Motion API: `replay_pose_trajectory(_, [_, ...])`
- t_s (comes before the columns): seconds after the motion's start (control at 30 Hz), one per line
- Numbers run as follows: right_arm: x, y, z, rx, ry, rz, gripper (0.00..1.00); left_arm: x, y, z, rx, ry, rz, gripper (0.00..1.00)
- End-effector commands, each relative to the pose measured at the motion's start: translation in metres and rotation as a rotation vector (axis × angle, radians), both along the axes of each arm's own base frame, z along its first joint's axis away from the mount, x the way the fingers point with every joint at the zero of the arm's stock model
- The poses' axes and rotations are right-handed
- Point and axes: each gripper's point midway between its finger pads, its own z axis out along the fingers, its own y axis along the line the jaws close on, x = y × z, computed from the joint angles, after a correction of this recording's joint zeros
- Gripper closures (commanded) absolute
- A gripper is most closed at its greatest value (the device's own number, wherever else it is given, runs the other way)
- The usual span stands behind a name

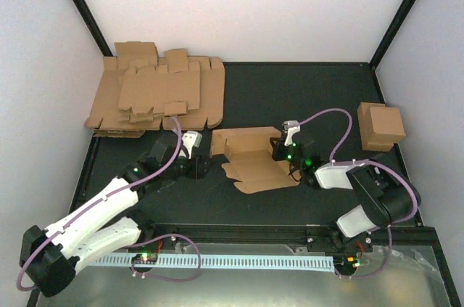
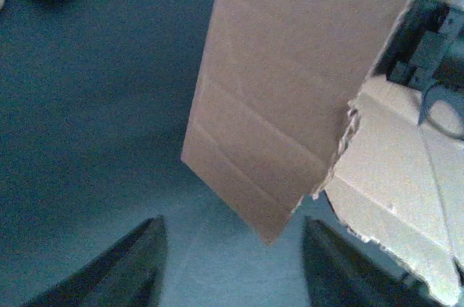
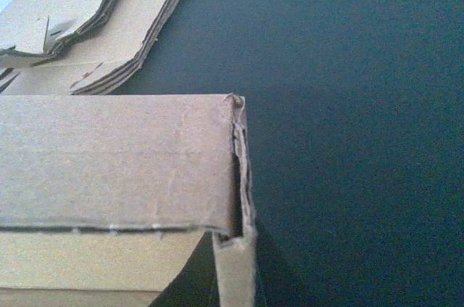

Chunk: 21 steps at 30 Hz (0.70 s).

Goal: Fold the paper box

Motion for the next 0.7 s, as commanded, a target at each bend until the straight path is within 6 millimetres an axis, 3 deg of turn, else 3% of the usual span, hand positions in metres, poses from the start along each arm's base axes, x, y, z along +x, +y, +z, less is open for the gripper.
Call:
replay_pose_trajectory(0.0, [-0.002,-0.01,0.009,0.033,0.012,-0.072,0.98,0.003,-0.005,0.034,-0.081,-0.068,0.002,0.32])
replay_pose_trajectory(0.07, [-0.004,-0.013,0.01,0.046,0.025,-0.088,0.98,0.002,-0.001,0.042,-0.094,-0.093,0.012,0.17])
replay_pose_trajectory(0.2, [-0.009,-0.019,0.012,0.1,0.06,-0.14,0.98,-0.002,0.003,0.066,-0.139,-0.16,0.017,0.02])
replay_pose_trajectory(0.43, [-0.007,-0.032,0.02,0.217,0.115,-0.29,0.98,-0.016,-0.001,0.11,-0.293,-0.214,-0.011,0.01])
replay_pose_trajectory(0.67, [0.003,-0.054,0.044,0.233,0.06,-0.442,0.98,-0.022,-0.031,0.112,-0.444,-0.089,-0.055,0.01])
